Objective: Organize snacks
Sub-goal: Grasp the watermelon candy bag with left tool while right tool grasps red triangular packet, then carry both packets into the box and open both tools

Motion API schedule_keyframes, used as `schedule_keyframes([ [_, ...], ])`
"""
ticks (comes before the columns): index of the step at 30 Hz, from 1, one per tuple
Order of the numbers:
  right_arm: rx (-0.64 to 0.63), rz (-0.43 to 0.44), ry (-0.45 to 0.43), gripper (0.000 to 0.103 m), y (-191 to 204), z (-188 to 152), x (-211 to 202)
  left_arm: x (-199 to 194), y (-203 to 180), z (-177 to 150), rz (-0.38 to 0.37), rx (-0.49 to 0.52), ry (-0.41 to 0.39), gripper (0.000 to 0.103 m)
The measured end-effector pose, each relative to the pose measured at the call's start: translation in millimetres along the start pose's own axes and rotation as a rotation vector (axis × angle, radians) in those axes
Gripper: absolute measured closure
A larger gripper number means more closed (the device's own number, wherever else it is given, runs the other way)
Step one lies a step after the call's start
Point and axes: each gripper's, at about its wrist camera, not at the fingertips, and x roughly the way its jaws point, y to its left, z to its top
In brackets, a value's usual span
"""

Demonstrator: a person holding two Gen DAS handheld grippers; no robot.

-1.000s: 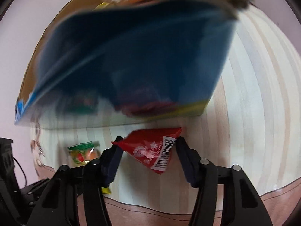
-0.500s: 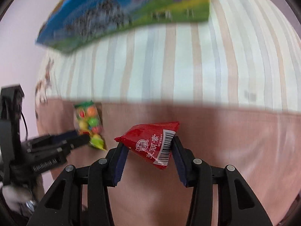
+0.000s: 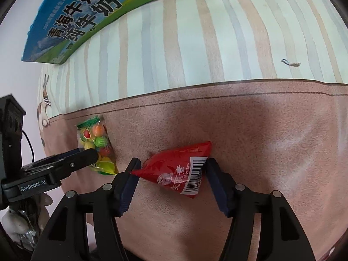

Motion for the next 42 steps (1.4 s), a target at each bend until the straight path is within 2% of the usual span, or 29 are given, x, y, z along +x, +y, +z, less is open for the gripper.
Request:
schedule_keyframes([
  [4,-0.012,-0.039,-0.008,0.038,17,9,5,31,-2,16,0.022,-0.019,0.013,0.043],
  [7,-0.047,-0.086,-0.016,0.044,48,11,19,25,9,17,0.020,-0.047,-0.010,0.047],
  [9,-0.075,-0.105,-0.012,0.045,55,8,19,18,16,8,0.028,-0.038,-0.017,0.052],
  [13,-0.090,-0.105,0.018,0.045,61,5,24,13,23,-17,0.033,-0.022,0.006,0.053],
  [18,-0.048,-0.083,0.035,0.042,57,8,31,30,34,-12,-0.012,-0.061,0.037,0.046],
  [22,-0.015,-0.078,0.049,0.039,50,12,34,43,39,4,0.007,-0.065,0.061,0.039],
  [25,-0.001,-0.091,0.055,0.038,48,13,35,47,41,15,0.027,-0.078,0.061,0.038],
  [28,0.030,-0.103,0.043,0.038,48,14,37,50,40,15,0.032,-0.101,0.043,0.038],
  [31,0.058,-0.114,0.020,0.041,45,14,35,44,30,6,0.060,-0.089,0.017,0.052],
  [36,0.055,-0.110,0.002,0.048,38,11,26,29,32,-3,0.049,-0.084,0.013,0.053],
  [42,0.051,-0.085,-0.029,0.050,33,5,8,10,33,-9,0.031,-0.069,-0.014,0.053],
])
